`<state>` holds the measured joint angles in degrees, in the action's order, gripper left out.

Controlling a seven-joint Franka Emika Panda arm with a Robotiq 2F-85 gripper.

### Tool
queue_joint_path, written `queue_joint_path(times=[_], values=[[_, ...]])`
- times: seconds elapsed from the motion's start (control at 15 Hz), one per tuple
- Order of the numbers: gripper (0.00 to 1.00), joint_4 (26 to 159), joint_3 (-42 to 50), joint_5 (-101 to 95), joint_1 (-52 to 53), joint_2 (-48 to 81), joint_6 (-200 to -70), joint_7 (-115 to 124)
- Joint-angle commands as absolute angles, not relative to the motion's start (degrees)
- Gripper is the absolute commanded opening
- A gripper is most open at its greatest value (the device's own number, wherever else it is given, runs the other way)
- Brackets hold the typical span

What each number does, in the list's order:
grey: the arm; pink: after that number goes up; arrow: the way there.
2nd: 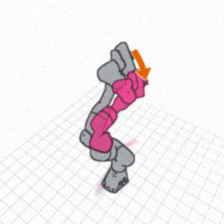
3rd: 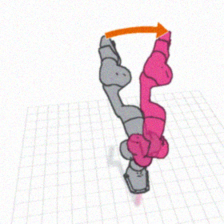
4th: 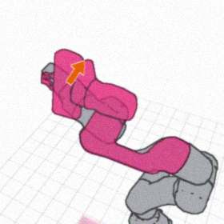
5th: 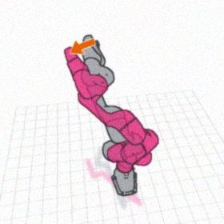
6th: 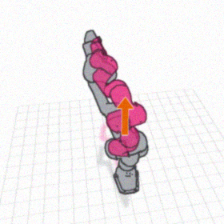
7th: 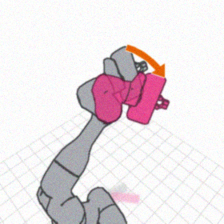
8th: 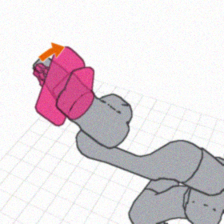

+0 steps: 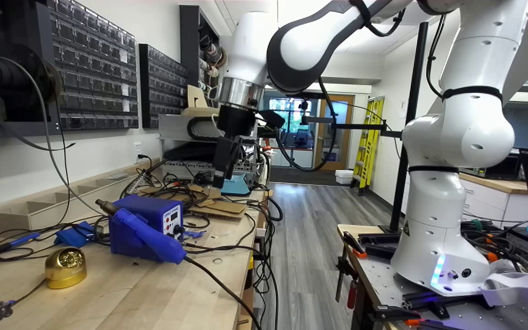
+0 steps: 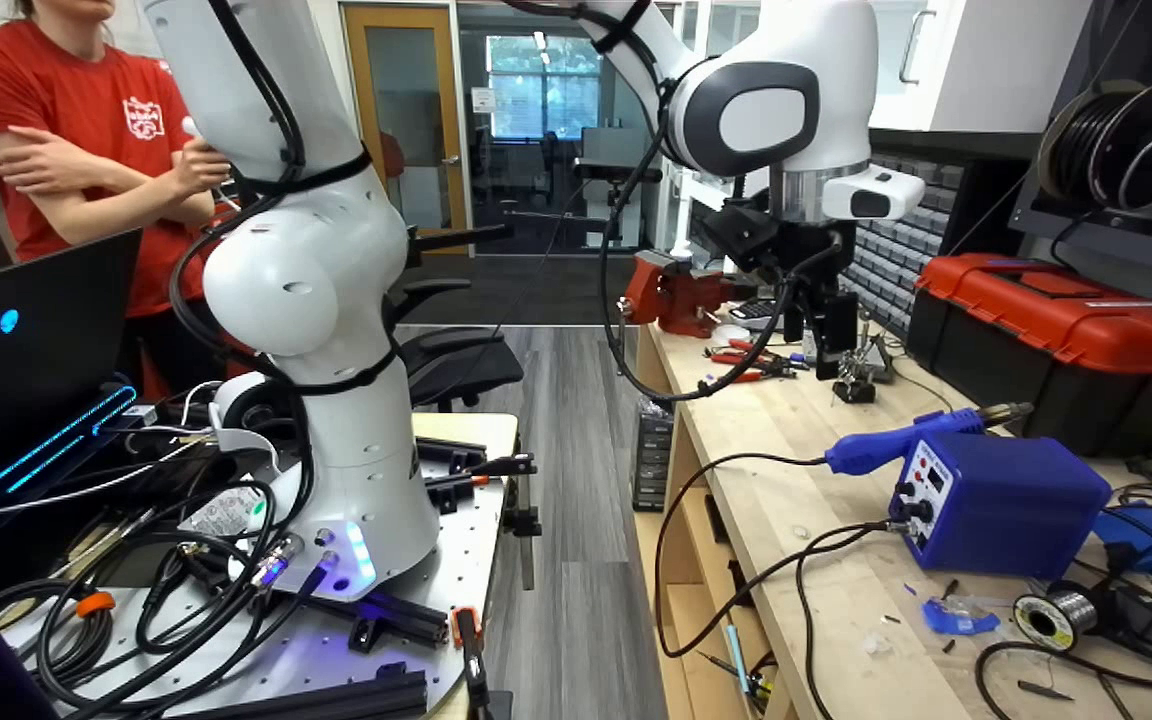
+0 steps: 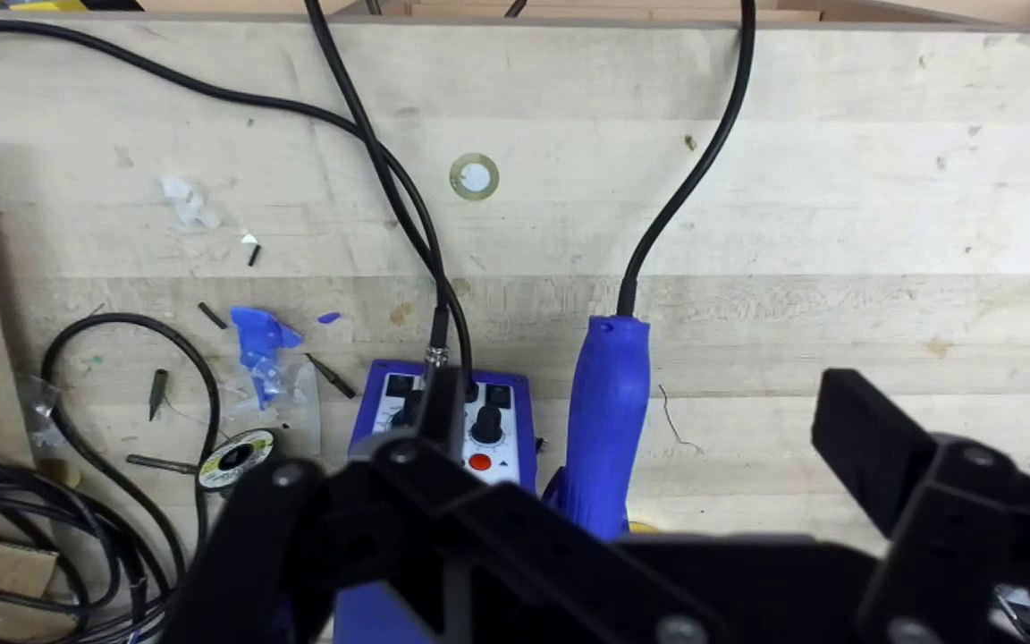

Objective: Put the blue object on the work bench

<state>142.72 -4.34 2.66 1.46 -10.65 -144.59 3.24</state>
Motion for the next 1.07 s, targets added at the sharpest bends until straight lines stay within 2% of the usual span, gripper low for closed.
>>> queue_joint_path(times=[0.0,0.6,1.0], values=[[1.00,141.97,-4.07,2.51,2.00,-9.66,-144.73,3.73],[1.00,140.74,-4.22,2.50,1.99,-8.09,-145.02,4.24],[1.00,139.99,-5.25,-2.13,1.33,-5.23,-150.11,10.41]])
